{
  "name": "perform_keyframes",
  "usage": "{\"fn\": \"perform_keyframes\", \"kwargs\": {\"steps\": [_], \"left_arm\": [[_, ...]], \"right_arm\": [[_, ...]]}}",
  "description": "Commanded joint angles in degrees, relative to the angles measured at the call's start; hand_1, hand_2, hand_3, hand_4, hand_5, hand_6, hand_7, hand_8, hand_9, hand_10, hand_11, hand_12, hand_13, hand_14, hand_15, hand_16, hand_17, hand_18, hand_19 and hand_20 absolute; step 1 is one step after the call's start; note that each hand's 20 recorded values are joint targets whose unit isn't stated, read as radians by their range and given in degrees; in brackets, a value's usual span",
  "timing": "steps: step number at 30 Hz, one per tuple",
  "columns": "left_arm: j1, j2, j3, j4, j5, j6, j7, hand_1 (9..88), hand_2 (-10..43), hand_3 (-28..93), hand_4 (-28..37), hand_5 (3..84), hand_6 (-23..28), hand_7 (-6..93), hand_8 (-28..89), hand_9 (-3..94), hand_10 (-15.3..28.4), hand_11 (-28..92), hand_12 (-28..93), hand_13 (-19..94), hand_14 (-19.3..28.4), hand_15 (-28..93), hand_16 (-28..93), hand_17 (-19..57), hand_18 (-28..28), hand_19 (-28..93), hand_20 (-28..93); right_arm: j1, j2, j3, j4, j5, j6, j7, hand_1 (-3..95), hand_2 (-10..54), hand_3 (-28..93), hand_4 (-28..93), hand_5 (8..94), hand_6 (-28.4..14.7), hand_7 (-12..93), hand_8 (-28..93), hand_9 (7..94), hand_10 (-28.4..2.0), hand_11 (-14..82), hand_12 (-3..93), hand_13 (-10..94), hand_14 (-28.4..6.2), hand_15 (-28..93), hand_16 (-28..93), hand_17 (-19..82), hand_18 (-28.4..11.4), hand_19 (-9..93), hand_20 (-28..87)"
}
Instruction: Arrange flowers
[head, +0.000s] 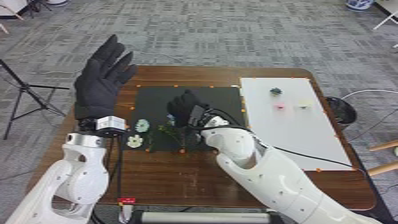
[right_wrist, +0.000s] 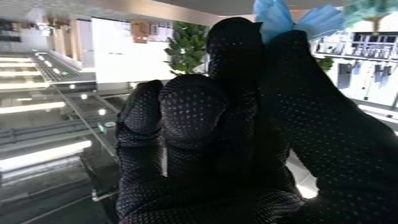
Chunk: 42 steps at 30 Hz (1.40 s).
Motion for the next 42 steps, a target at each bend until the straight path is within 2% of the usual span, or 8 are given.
{"fn": "perform_keyframes", "kwargs": {"steps": [1,11,25,31,33,35,39,42], "left_arm": [[0.44,-0.29,-0.30,-0.65,0.16,-0.57,-0.32,24.0,-0.3,67,-28.3,27.5,2.2,18.8,-10,23.5,11.0,12,17,19,13.1,14,6,-12.9,20.1,42,8],[-1.05,-0.47,0.71,-0.07,0.13,-1.16,-0.23,24.1,-0.3,67,-28.3,27.5,2.2,18.8,-10,23.5,11.1,12,16,19,13.1,14,6,-12.9,20.1,42,8],[-0.70,-0.78,0.21,-0.02,0.33,-1.31,-0.34,24.0,-0.3,67,-28.3,27.5,2.3,18.5,-10,23.5,11.0,12,17,19,13.2,14,7,-12.9,20.1,42,8],[0.65,-1.11,-0.45,-0.51,0.12,-1.04,-0.56,24.0,-0.4,67,-28.3,27.4,2.2,18.7,-10,23.5,11.0,12,17,19,13.2,14,7,-12.9,20.0,42,8],[0.94,-1.24,-0.61,-0.55,0.25,-0.90,-0.74,24.0,-0.4,67,-28.3,27.4,2.3,18.6,-10,23.5,11.0,12,17,19,13.2,14,7,-12.9,20.1,42,8],[1.50,-1.58,-0.77,-0.64,0.19,-0.87,-0.90,24.0,-0.4,67,-28.3,27.5,2.3,18.5,-10,23.5,11.0,12,17,19,13.2,14,7,-12.9,20.1,42,8],[2.70,-2.07,-0.84,-0.91,0.20,-1.00,-1.61,24.0,-0.3,67,-28.3,27.5,2.3,18.6,-10,23.5,11.0,12,17,19,13.2,14,7,-12.9,20.1,42,8],[3.89,-2.19,-1.46,-1.15,0.14,-0.59,-1.71,24.0,-0.3,67,-28.3,27.4,2.3,18.6,-10,23.5,11.0,12,17,19,13.2,14,7,-12.9,20.1,42,8]], "right_arm": [[0.15,-2.24,-0.55,0.11,-0.71,1.83,0.98,47.5,-9.5,83,-28,70.7,2.3,49,2,85.4,-3.3,22.8,53.2,72,-4.2,69,38,28,-18.9,81,50],[0.53,-5.23,-0.47,2.16,-4.05,1.73,1.85,47.8,-9.5,82,-28,69.2,2.9,50,2,84.8,-3.1,22.4,53.3,71,-4.0,69,37,28,-18.7,81,50],[0.35,-3.29,0.24,1.12,-3.70,0.82,6.57,40.1,-9.5,76,-28,62.5,2.3,51,3,75.0,-5.2,31.6,46.9,64,-5.4,73,37,24,-19.3,80,53],[-0.07,-0.36,1.71,-1.18,-4.17,-2.44,8.08,38.6,-9.5,77,-28,61.2,1.9,50,3,72.0,-5.9,34.4,44.1,62,-5.9,73,37,24,-19.1,80,53],[-0.06,1.55,3.75,-2.33,-4.71,-7.06,9.55,36.7,-9.5,79,-28,58.9,1.8,48,2,68.5,-7.0,36.9,39.7,59,-6.6,74,36,23,-19.4,80,53],[0.19,3.92,5.70,-2.15,-4.53,-8.55,11.43,31.7,-9.5,86,-28,48.6,-0.2,43,-16,51.4,-11.0,38.6,28.8,52,-8.2,75,31,20,-19.1,79,53],[-1.45,10.47,11.02,-3.73,-1.96,-11.52,16.76,29.1,-9.5,88,-28,33.2,-5.3,38,-16,33.8,-14.6,31.8,25.4,40,-10.6,75,25,17,-18.9,79,52],[-4.04,15.45,14.99,-5.33,0.51,-11.93,19.86,28.7,-9.5,88,-28,28.1,-7.5,33,-14,28.8,-15.4,28.6,24.9,36,-11.3,75,21,16,-19.1,79,52]]}}
